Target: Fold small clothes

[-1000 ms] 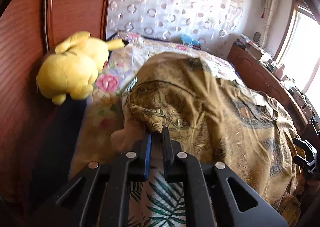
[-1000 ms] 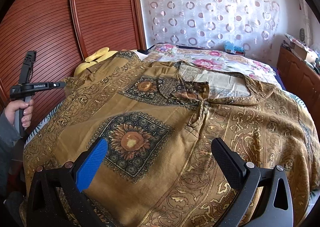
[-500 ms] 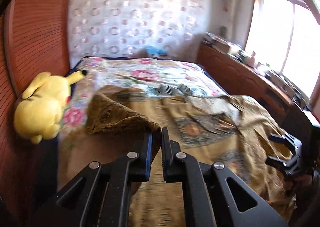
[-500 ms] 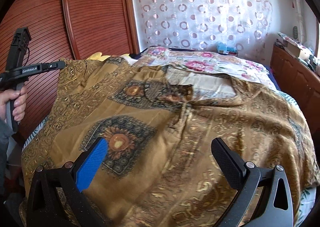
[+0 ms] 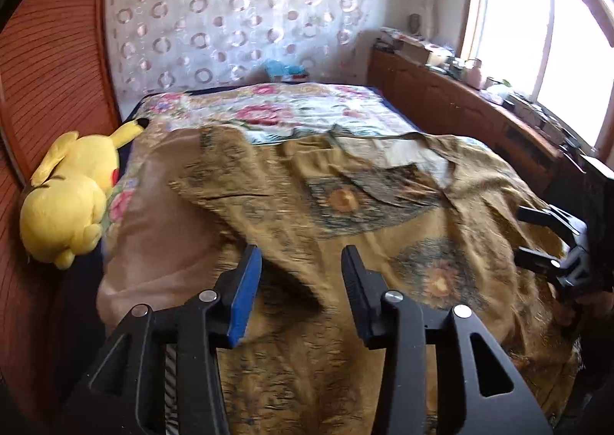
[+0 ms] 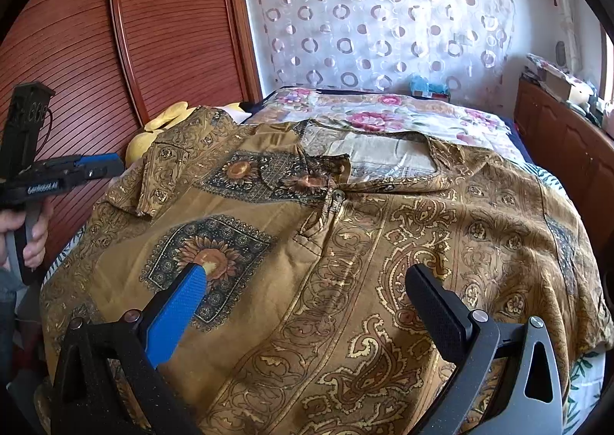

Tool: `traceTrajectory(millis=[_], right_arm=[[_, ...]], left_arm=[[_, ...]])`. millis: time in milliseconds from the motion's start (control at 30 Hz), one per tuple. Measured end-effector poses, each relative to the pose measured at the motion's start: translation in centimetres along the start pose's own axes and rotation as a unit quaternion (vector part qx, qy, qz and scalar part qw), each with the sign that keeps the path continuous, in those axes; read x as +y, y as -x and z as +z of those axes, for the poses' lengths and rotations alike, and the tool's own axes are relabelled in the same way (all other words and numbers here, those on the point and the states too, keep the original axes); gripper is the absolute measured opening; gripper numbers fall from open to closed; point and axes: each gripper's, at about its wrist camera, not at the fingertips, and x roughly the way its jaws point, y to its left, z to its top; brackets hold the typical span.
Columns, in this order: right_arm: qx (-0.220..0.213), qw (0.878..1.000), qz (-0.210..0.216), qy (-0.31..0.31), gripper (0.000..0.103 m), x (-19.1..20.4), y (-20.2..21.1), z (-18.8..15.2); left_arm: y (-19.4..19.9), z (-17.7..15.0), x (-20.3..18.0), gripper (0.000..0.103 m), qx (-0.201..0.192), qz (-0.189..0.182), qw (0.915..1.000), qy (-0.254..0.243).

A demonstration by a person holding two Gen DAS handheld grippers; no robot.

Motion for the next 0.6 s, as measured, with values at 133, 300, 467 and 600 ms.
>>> traceTrajectory(millis=[133,300,467,600], right_arm=[[0.004,1.0,0.003,0.007,0.103,-0.1,-0.3,0.3],[0.013,1.0,0.005,0.009,0.102,-0.5,-0.7,0.2],[0.018,1.0,0.001,0.013,0.102,-0.8,-0.4,0.0],[0.015,1.0,0.0,0.002,0.102,-1.7,0.1,-0.4]], left_arm=[[-1.8,1.0,2.1,0.045,0.01,0.011,0.9996,0.022],[-4.7,2.7,4.1,0.078,0.02,0.015,0.9985,0.048],[-6.8,4.0,5.3,0.079,0.026,0.027,0.9972,0.065],[-7.8,4.7,7.2,0.079,0.026,-0.005,0.9928,0.117]])
